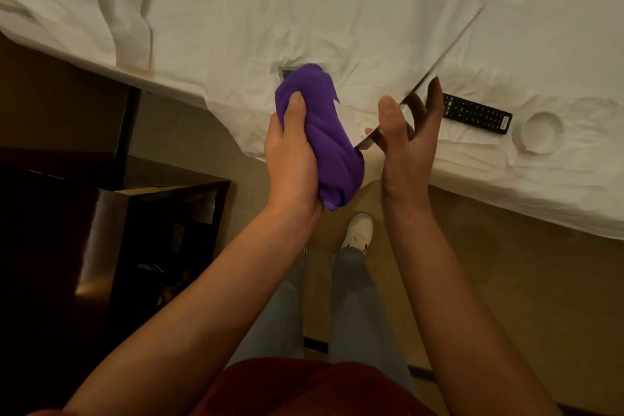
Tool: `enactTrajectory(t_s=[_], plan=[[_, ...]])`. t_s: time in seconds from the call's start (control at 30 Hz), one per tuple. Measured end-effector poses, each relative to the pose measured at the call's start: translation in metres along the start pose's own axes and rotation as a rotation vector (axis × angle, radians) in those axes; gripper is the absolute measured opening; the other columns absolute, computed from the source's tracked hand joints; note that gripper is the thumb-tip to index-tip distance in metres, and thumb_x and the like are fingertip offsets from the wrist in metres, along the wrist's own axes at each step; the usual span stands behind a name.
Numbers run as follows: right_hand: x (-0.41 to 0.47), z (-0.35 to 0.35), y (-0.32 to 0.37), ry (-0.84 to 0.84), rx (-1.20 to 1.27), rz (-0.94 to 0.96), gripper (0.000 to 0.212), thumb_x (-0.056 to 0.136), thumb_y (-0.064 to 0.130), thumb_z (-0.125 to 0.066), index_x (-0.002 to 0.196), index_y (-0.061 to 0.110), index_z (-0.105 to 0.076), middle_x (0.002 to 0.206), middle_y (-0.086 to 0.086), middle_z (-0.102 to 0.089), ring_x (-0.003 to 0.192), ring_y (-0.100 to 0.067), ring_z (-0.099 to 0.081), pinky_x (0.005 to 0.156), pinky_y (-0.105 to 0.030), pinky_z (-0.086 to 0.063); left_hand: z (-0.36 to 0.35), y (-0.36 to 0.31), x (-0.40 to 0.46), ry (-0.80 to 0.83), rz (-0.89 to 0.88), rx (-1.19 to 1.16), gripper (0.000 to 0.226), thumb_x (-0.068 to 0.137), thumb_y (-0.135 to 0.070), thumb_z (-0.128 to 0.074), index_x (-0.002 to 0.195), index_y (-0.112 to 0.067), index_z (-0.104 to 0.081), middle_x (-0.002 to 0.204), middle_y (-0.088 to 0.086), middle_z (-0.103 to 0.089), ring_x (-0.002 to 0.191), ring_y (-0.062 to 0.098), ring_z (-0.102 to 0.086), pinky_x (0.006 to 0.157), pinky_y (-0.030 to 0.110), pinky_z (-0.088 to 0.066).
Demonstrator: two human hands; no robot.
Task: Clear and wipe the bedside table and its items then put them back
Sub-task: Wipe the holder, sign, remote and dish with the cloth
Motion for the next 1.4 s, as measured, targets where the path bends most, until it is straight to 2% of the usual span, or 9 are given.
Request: enactTrajectory(t_s=[0.23, 0.37, 0.53, 0.73, 0.87, 1.03, 1.17, 1.27, 1.4], plan=[[-0.031, -0.001, 0.001, 0.111, 0.029, 0.002, 0.103, 0.076, 0.061, -0.079, 0.159, 0.029, -0.029, 0.150, 0.008, -0.050, 0.132, -0.021, -0.059, 0.096, -0.043, -0.060, 0.001, 0.016, 0.024, 0.008, 0.013, 0.101, 0.023, 0.105, -0.041, -0.051, 0.115, -0.023, -0.061, 0.104, 0.008, -0.070, 0.092, 0.023, -0.071, 0.082, 0.039, -0.059], [-0.035, -0.007, 0.000, 0.278, -0.047, -0.039, 0.095, 0.073, 0.056, -0.077, 0.155, 0.034, -0.036, 0.150, 0.007, -0.050, 0.131, -0.019, -0.059, 0.088, -0.030, -0.058, 0.009, 0.038, 0.039, -0.004, 0.148, 0.176, 0.024, 0.104, -0.042, -0.052, 0.114, -0.023, -0.060, 0.097, 0.004, -0.069, 0.081, 0.018, -0.070, 0.059, 0.027, -0.058], [-0.020, 0.000, 0.000, 0.597, 0.156, -0.345, 0.133, 0.054, 0.068, -0.090, 0.157, 0.007, -0.032, 0.155, -0.018, -0.045, 0.116, -0.028, -0.063, 0.082, -0.040, -0.060, 0.030, 0.043, 0.048, -0.006, 0.274, 0.233, 0.021, 0.098, -0.041, -0.063, 0.105, -0.021, -0.064, 0.103, 0.005, -0.075, 0.092, 0.023, -0.074, 0.070, 0.035, -0.062], [-0.002, 0.006, -0.013, 0.639, -0.377, -0.229, 0.087, 0.063, 0.066, -0.073, 0.144, 0.043, -0.050, 0.144, 0.010, -0.055, 0.123, -0.010, -0.062, 0.094, -0.035, -0.056, 0.028, 0.006, 0.042, 0.095, -0.060, 0.362, 0.015, 0.099, -0.040, -0.059, 0.104, -0.028, -0.067, 0.096, -0.006, -0.074, 0.080, 0.003, -0.073, 0.064, 0.018, -0.057], [-0.013, -0.009, -0.025, 0.678, -0.589, -0.191, 0.092, 0.059, 0.079, -0.076, 0.140, 0.049, -0.046, 0.116, 0.033, -0.058, 0.099, 0.018, -0.062, 0.071, -0.008, -0.053, 0.014, 0.009, 0.035, 0.130, -0.039, 0.322, 0.019, 0.099, -0.037, -0.060, 0.109, -0.023, -0.066, 0.102, 0.001, -0.076, 0.090, 0.015, -0.075, 0.079, 0.035, -0.063], [-0.008, 0.005, -0.031, 0.566, -0.681, -0.175, 0.102, 0.064, 0.083, -0.072, 0.149, 0.036, -0.043, 0.131, 0.014, -0.057, 0.107, 0.000, -0.062, 0.076, -0.016, -0.050, 0.017, 0.024, 0.036, 0.113, 0.036, 0.295, 0.023, 0.101, -0.035, -0.057, 0.117, -0.019, -0.063, 0.105, 0.005, -0.076, 0.093, 0.021, -0.076, 0.083, 0.041, -0.063], [0.004, 0.029, -0.042, 0.432, -0.493, -0.345, 0.093, 0.079, 0.041, -0.086, 0.155, 0.028, -0.035, 0.111, 0.009, -0.073, 0.092, -0.008, -0.075, 0.072, -0.024, -0.059, 0.025, 0.027, 0.040, 0.133, 0.068, 0.294, 0.020, 0.100, -0.038, -0.058, 0.112, -0.023, -0.064, 0.103, 0.005, -0.076, 0.091, 0.020, -0.076, 0.077, 0.035, -0.063], [0.007, 0.039, -0.048, 0.479, -0.277, -0.500, 0.066, 0.075, 0.033, -0.084, 0.134, 0.014, -0.061, 0.107, -0.004, -0.080, 0.095, -0.024, -0.078, 0.073, -0.031, -0.064, 0.029, 0.022, 0.043, 0.139, -0.002, 0.350, 0.025, 0.099, -0.040, -0.060, 0.113, -0.020, -0.065, 0.100, 0.002, -0.076, 0.087, 0.016, -0.076, 0.070, 0.028, -0.060], [0.026, 0.049, -0.039, 0.462, -0.164, -0.441, 0.037, 0.077, 0.027, -0.078, 0.111, 0.015, -0.072, 0.102, -0.009, -0.080, 0.095, -0.024, -0.078, 0.075, -0.031, -0.064, 0.044, 0.018, 0.049, 0.087, -0.027, 0.360, 0.014, 0.099, -0.039, -0.060, 0.105, -0.028, -0.066, 0.101, -0.004, -0.073, 0.085, 0.006, -0.073, 0.067, 0.021, -0.057]])
Point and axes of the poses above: each hand's wrist, its own x-axis towards the middle knuckle, its own z-axis out of the back of the hand, y = z × x, the point moved 7 cm from there along x, towards the middle knuckle
